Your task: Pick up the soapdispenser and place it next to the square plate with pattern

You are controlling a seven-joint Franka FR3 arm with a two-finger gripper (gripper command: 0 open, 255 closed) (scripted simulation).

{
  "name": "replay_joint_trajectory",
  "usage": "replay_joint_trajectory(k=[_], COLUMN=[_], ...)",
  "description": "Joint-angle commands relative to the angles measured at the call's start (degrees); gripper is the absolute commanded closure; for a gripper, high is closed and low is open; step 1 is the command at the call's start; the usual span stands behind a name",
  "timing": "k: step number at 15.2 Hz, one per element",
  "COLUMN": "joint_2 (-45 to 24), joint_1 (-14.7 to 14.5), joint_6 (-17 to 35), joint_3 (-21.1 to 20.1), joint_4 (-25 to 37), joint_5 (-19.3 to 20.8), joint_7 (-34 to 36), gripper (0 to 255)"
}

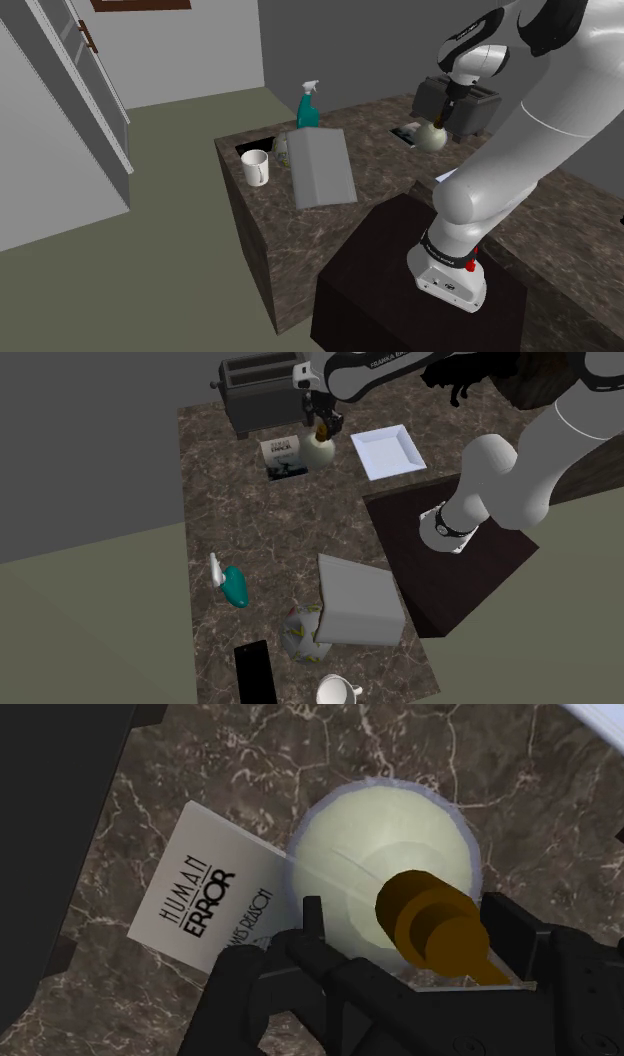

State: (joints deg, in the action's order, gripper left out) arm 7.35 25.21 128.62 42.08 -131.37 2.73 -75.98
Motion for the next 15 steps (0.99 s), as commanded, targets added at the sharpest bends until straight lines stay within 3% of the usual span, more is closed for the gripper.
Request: replay_joint_trajectory(k=[1,4,8,15], joint_2=[-0.06,0.0,4.54,4.53], joint_1=[-0.01,-0.01,0.56,0.6], joint_6=[-0.01,-0.01,-7.57,-7.57], joint_3=[0.0,-0.03,-1.44,-1.48], joint_4=[-0.03,-0.08,3.84,3.84], joint_5=[-0.02,0.04,3.12,3.11], joint_7=[-0.02,0.04,2.42,2.41], gripper=[0,0,0,0])
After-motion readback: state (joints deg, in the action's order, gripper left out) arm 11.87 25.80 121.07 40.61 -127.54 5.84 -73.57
